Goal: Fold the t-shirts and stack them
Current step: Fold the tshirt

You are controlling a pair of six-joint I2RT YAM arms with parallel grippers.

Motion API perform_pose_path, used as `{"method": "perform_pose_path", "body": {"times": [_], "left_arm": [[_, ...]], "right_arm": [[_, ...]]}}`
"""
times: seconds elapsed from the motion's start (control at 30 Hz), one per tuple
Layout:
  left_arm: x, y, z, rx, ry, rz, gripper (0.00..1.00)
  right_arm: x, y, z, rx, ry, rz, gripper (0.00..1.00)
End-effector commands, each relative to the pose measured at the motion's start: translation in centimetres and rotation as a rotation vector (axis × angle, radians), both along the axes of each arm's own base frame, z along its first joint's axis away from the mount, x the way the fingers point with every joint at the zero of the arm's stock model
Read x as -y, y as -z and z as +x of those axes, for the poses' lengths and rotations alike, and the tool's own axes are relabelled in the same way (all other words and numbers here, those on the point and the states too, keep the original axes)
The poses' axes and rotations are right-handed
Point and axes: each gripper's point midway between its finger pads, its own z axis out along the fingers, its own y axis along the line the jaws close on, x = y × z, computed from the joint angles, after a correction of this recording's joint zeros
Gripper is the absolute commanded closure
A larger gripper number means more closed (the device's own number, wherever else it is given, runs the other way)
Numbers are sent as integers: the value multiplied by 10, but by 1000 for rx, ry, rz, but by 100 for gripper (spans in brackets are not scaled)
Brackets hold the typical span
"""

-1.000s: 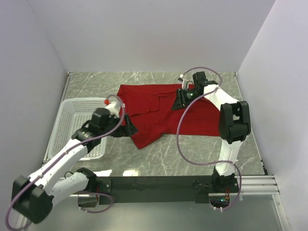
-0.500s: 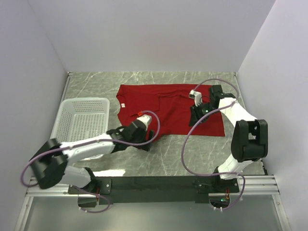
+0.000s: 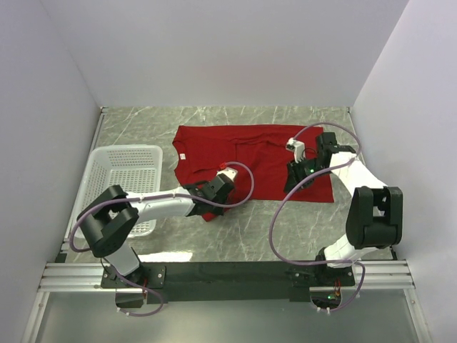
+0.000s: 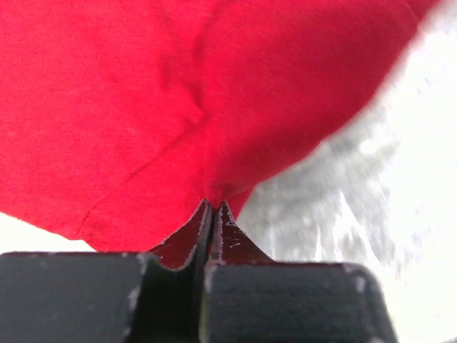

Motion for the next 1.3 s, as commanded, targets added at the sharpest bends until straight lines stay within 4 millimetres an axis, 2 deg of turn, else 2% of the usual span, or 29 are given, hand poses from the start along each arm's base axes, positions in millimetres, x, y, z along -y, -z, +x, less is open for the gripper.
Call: {"method": "perform_pose_path", "body": {"times": [0.0, 0.1, 0.13, 0.2, 0.23, 0.27, 0.3, 0.33, 0.4, 0.43, 0.47, 0.5, 0.57, 0.6, 0.63, 0.67, 0.7, 0.73, 0.8, 0.87, 0.9, 0.93, 1.0, 1.03, 1.13, 1.27], "left_arm": [[24, -35, -9, -5, 205, -71, 99], [26, -60, -8, -45, 310, -143, 99], [15, -66, 9, -49, 276, -165, 99], [12, -84, 30, -68, 268, -225, 99], [1, -90, 61, -56, 204, -234, 97], [-7, -87, 71, -77, 177, -214, 94], [-13, -86, 84, -74, 145, -193, 89], [-17, -84, 110, -73, 94, -170, 71], [-29, -75, 131, -80, 18, -108, 67], [-30, -75, 147, -68, -15, -101, 65], [-30, -77, 153, -60, -38, -105, 63], [-30, -83, 162, -25, -64, -108, 61], [-27, -106, 168, 35, -65, -146, 58], [-26, -115, 169, 62, -59, -161, 58], [-26, -136, 166, 122, -47, -195, 57], [-25, -146, 163, 148, -15, -211, 57], [-24, -153, 157, 163, 6, -229, 57], [-22, -161, 142, 163, 53, -272, 56], [-22, -160, 123, 143, 83, -285, 56], [-24, -141, 94, 70, 94, -296, 56], [-19, -137, 79, 50, 106, -301, 57], [-21, -112, 61, -11, 108, -278, 57], [-19, -92, 45, -51, 66, -253, 58], [-17, -75, 30, -89, 70, -241, 58], [-21, -57, 25, -106, -41, -237, 58], [-34, -49, 35, -108, -283, -255, 54]], "right_arm": [[7, -11, 1, 40, 21, 11, 57], [10, -12, 2, 45, 27, 3, 57], [10, -13, 3, 49, 32, 5, 57], [9, -12, 4, 42, 35, 11, 57], [7, -14, 6, 46, 36, 21, 57], [7, -13, 7, 38, 38, 28, 57], [6, -14, 8, 36, 39, 31, 57], [5, -15, 8, 33, 41, 39, 58], [5, -14, 8, 32, 40, 40, 58], [5, -14, 8, 33, 41, 37, 58], [6, -15, 8, 36, 42, 37, 58], [6, -14, 7, 35, 41, 32, 58], [8, -14, 5, 40, 43, 19, 58], [8, -14, 5, 49, 40, 14, 58], [9, -12, 2, 46, 38, 10, 58], [10, -13, 1, 57, 33, 5, 58], [10, -12, -2, 60, 20, 0, 58], [10, -10, -5, 60, 9, -1, 58], [9, -11, -10, 69, -16, 4, 58], [9, -7, -15, 60, -33, 8, 58], [6, -6, -18, 54, -44, 19, 58], [5, -6, -19, 48, -46, 26, 58], [1, -4, -24, 30, -63, 41, 58], [-6, -3, -28, 23, -87, 52, 57], [-23, 3, -40, 2, -149, 43, 57], [-45, 5, -49, 20, -209, 32, 57]]}}
